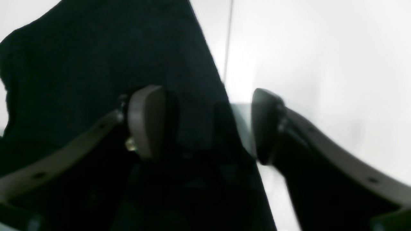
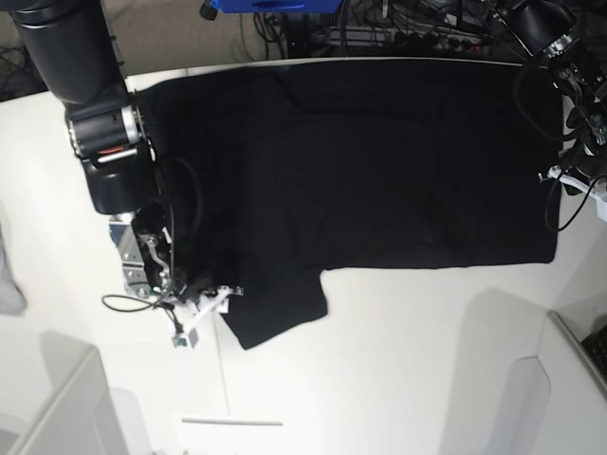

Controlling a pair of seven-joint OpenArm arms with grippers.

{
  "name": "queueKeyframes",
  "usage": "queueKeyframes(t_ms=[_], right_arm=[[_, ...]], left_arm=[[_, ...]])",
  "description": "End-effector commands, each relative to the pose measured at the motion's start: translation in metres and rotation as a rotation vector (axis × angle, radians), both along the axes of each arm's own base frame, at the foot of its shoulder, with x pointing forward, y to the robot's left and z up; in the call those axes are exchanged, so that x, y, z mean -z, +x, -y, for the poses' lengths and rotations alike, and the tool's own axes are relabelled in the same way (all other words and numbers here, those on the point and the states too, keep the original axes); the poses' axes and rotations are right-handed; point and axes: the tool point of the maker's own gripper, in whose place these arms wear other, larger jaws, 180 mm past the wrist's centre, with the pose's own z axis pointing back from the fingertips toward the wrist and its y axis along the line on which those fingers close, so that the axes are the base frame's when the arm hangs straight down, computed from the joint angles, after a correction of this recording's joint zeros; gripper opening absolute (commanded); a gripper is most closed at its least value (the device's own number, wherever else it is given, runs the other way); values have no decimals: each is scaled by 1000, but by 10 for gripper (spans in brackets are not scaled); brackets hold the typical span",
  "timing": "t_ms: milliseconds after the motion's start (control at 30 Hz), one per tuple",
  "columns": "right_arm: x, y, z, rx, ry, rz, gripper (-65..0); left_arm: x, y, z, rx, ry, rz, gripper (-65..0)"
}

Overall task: Fold the T-shirt properly
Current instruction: 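Release the left gripper and move it to grasp the other hem corner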

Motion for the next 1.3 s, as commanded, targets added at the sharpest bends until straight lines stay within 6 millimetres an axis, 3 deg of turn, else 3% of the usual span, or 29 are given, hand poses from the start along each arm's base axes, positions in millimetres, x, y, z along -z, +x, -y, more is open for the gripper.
queueKeyframes(t_ms=[0,100,333,567,700,733,900,967,1033,1100,1267], right_arm=[[-13,10,-5,-10,15,25,-314],[-12,9,-6,-11,15,25,-362],[-11,9,-7,-12,16,24,-384],[-13,10,-7,-9,19,26,-629],[-13,10,-6,-5,21,27,-650],[-13,10,-6,-4,22,28,-650],[-14,11,-6,-1,22,29,-650],[-14,11,-6,-1,22,29,-650],[-14,11,-6,0,22,30,-650],[-15,11,-6,0,22,31,-650],[-15,12,-7,0,27,33,-650]], left_arm=[[-14,6,-8,5,33,36,-650],[-14,6,-8,5,33,36,-650],[-15,7,-8,5,33,39,-650],[-7,5,-9,-4,15,22,-650],[-7,8,-10,-7,8,26,-650],[-10,11,-11,-7,11,36,-629],[-19,23,-20,-15,17,59,-362],[-14,28,-22,-28,-13,60,-263],[-11,34,-28,-42,-32,58,-206],[-5,42,-31,-59,-68,69,-174],[6,68,-27,0,-45,125,-174]])
